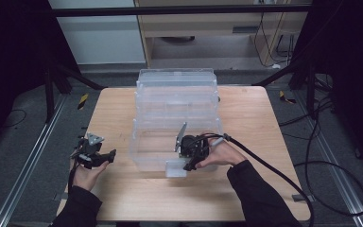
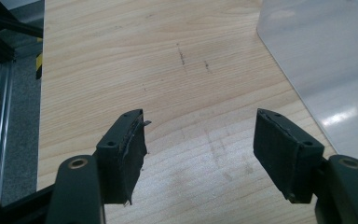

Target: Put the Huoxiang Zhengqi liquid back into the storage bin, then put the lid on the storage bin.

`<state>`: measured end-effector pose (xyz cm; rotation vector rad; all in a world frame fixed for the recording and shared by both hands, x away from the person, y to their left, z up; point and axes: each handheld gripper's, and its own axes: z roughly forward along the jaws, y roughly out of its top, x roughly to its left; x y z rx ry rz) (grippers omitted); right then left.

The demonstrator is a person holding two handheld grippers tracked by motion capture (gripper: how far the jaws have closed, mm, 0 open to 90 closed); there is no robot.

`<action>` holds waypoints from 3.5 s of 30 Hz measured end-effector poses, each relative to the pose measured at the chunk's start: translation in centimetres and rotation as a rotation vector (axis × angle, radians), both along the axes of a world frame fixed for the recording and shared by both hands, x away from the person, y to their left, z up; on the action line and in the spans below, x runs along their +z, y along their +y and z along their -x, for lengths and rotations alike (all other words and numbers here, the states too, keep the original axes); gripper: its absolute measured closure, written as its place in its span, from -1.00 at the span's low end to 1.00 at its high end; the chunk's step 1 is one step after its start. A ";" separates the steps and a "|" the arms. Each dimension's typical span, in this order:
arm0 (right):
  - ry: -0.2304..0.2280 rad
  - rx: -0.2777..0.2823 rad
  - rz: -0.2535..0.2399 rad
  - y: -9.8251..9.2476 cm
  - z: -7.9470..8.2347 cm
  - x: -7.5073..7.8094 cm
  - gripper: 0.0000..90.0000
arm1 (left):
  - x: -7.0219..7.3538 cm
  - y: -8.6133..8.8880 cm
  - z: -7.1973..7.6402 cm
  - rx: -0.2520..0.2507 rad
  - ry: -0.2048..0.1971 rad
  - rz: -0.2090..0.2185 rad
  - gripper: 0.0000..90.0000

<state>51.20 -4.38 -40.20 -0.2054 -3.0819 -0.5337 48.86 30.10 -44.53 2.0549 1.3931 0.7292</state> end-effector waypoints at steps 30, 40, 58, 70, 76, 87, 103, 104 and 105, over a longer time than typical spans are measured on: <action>-0.002 -0.014 -0.003 0.1 0.2 -0.6 0.35 | 4.5 -1.3 0.0 -0.091 -0.092 0.003 -0.28; -0.011 -0.011 -0.001 0.1 0.3 -0.6 0.36 | 6.7 -1.3 -1.0 -0.126 -0.117 -0.009 -0.27; -0.017 0.007 -0.008 0.0 0.3 -0.6 0.37 | 10.0 -2.1 -3.3 -0.239 -0.113 -0.056 -0.26; -0.025 0.019 -0.017 -0.1 0.4 -0.7 0.38 | 12.4 -2.4 -4.9 -0.355 -0.095 -0.093 -0.24; -0.026 0.019 -0.016 -0.1 0.4 -0.7 0.38 | 13.5 -3.0 -5.5 -0.405 -0.079 -0.089 -0.23; -0.030 0.024 -0.020 -0.2 0.4 -0.7 0.38 | 14.5 -4.3 -6.6 -0.485 -0.060 -0.124 -0.21; -0.028 0.018 -0.021 -0.1 0.5 -0.7 0.38 | 16.1 -7.2 -8.3 -0.585 -0.062 -0.177 -0.20; -0.028 0.018 -0.021 -0.1 0.5 -0.7 0.38 | 16.2 -7.3 -8.4 -0.589 -0.065 -0.174 -0.20; -0.027 0.017 -0.021 -0.1 0.5 -0.7 0.38 | 16.2 -7.5 -8.5 -0.593 -0.061 -0.178 -0.20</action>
